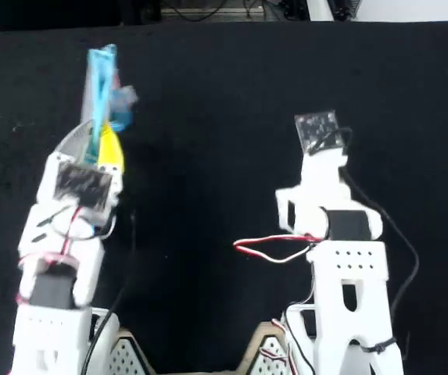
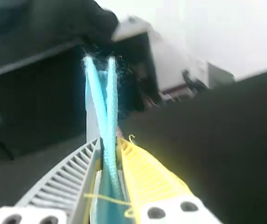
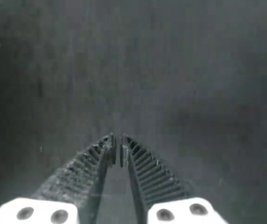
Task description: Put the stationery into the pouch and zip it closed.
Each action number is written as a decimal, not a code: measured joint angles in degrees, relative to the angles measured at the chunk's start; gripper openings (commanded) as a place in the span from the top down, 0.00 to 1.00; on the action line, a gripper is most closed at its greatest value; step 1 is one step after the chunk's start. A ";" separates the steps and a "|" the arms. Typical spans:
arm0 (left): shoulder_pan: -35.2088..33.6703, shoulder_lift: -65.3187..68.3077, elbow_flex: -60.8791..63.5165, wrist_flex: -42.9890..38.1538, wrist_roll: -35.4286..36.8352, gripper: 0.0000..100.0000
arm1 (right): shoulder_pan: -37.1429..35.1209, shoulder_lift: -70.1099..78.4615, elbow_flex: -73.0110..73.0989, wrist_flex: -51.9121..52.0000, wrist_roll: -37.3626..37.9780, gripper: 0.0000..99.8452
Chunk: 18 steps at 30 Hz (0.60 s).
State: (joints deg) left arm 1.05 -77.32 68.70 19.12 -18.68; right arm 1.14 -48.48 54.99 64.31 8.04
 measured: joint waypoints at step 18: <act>11.25 19.16 -2.99 2.90 16.62 0.83 | -1.76 0.00 17.14 -15.12 -3.34 0.99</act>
State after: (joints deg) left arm 12.31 -58.15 65.71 22.02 -2.07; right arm -0.62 -48.48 72.13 49.19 4.70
